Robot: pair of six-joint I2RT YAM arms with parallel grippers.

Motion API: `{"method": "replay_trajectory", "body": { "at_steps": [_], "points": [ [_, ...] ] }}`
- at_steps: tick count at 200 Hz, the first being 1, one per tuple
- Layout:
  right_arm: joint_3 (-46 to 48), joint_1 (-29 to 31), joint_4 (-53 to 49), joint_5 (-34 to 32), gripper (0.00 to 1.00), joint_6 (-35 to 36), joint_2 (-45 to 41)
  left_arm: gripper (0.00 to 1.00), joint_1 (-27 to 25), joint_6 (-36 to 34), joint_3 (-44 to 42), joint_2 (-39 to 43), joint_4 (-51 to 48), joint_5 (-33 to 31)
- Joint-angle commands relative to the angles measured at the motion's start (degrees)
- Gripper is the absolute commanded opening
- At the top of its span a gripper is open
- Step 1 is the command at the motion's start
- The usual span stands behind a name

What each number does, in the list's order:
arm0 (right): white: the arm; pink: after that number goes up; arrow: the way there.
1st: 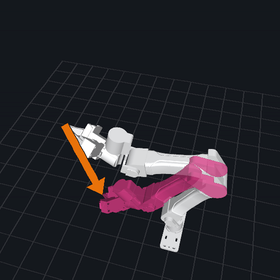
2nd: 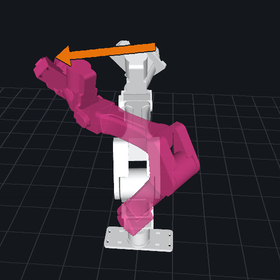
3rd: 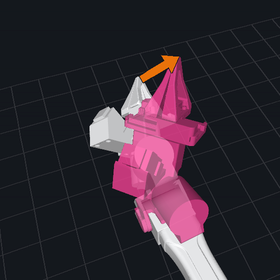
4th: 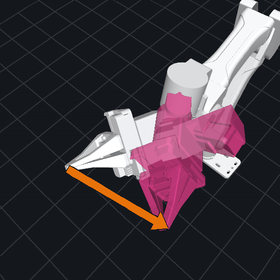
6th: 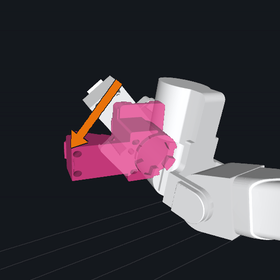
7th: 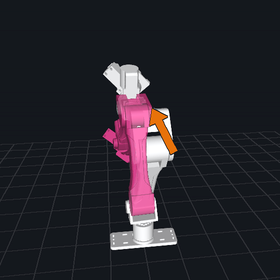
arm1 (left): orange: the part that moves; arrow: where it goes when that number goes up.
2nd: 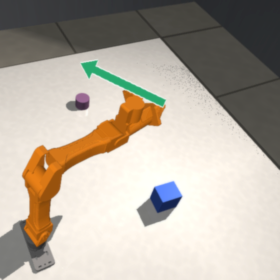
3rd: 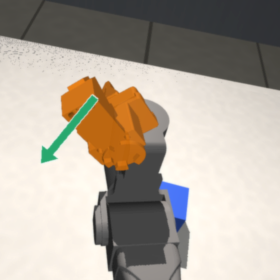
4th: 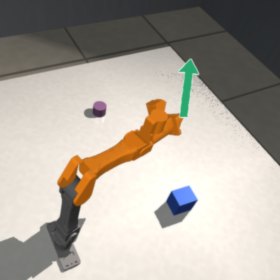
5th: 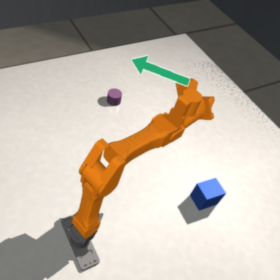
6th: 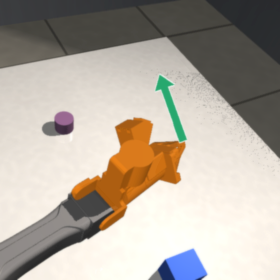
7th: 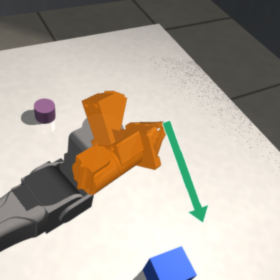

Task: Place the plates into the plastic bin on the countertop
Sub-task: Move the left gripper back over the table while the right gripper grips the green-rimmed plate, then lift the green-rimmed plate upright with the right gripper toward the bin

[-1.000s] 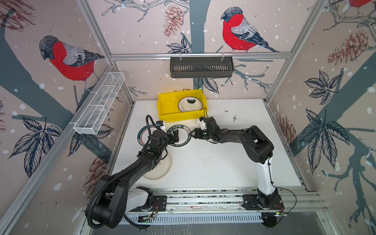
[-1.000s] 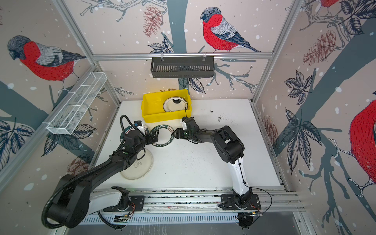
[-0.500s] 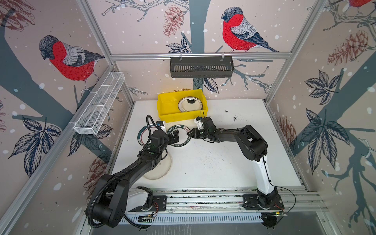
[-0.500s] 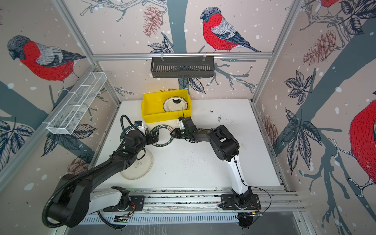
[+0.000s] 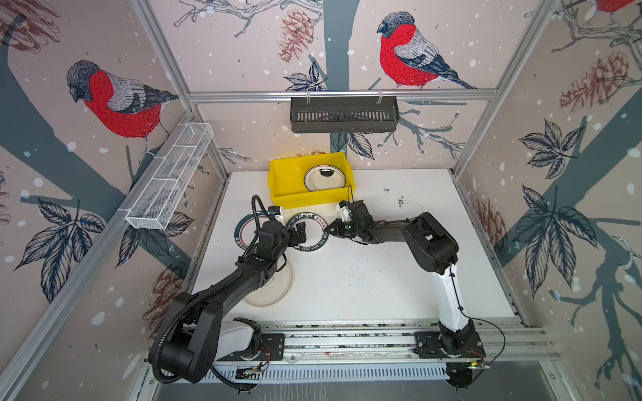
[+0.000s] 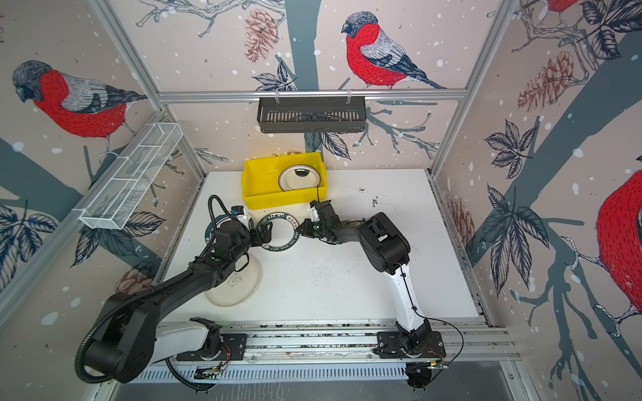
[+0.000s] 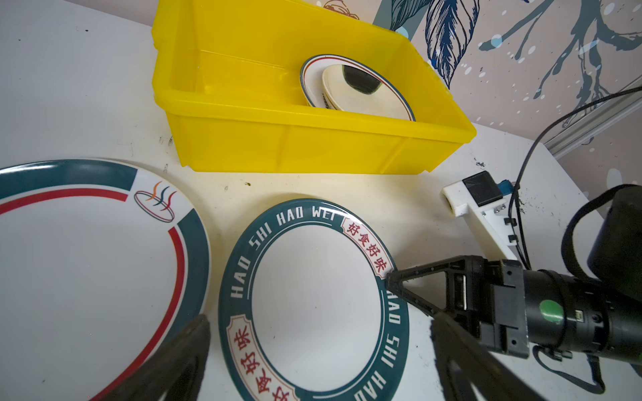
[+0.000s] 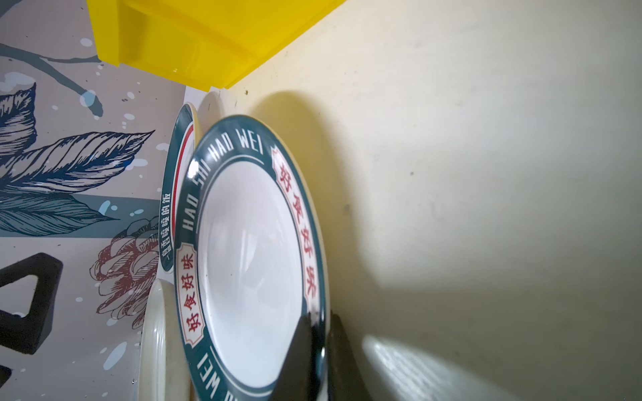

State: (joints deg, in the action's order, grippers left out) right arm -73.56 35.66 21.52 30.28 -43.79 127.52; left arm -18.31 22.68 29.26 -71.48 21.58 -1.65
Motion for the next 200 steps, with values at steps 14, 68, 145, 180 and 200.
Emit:
{"method": "replay_trajectory", "body": {
  "at_steps": [14,68,145,180,200],
  "points": [
    [1.6,-0.4,-2.6,-1.2,0.07,-0.6,-1.4,0.98,-0.1,0.9,0.7,-1.0,1.0,-0.1],
    [5.2,-1.9,-1.9,-1.1,0.03,-1.2,-6.7,0.98,-0.1,1.0,1.4,-2.3,0.6,0.6],
    [8.6,-4.2,-3.9,-2.4,0.02,0.2,-16.6,0.98,0.0,1.5,1.5,-2.7,0.7,1.2],
    [9.6,-5.5,-6.2,-4.3,0.01,2.0,-21.3,0.98,0.0,1.5,1.4,-2.4,0.8,1.2],
    [9.9,-6.2,-7.1,-6.1,0.01,3.2,-23.8,0.98,0.0,1.6,1.2,-2.0,1.0,1.2]
  ]
}}
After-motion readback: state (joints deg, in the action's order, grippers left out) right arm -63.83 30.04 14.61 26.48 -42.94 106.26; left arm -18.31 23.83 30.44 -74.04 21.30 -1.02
